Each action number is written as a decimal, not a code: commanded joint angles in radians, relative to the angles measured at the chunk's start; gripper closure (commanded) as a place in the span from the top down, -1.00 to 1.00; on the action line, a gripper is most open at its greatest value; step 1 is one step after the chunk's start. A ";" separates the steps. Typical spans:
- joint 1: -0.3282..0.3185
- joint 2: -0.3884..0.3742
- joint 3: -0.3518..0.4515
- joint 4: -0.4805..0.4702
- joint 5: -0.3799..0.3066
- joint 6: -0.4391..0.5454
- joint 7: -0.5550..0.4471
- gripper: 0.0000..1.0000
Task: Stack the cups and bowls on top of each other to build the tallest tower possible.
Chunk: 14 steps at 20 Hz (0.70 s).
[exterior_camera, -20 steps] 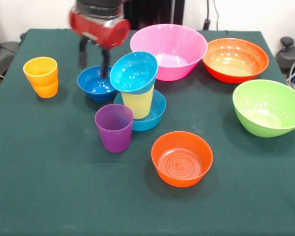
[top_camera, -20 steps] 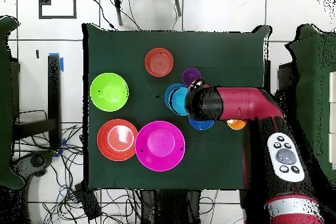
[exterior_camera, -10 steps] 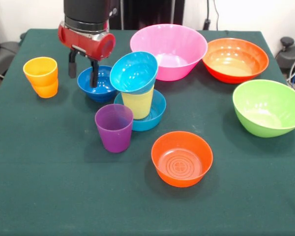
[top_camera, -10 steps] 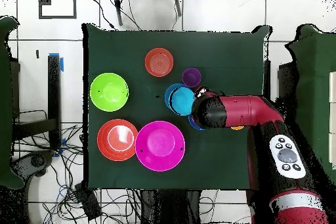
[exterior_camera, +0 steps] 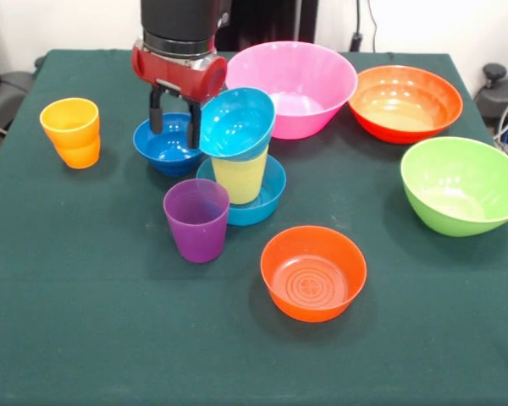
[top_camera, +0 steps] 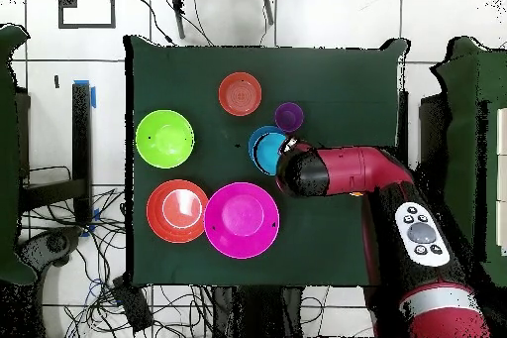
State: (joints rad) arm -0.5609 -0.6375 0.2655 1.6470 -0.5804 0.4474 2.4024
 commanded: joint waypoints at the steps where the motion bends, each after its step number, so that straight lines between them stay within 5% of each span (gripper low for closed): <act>1: -0.044 -0.050 0.115 0.072 -0.019 -0.019 -0.161 1.00; 7: -0.186 -0.141 0.233 0.098 0.044 0.112 -0.303 1.00; 14: -0.263 -0.108 0.303 0.061 0.010 0.156 -0.361 1.00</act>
State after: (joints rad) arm -0.8027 -0.7595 0.4498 1.7094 -0.5450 0.4840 2.3691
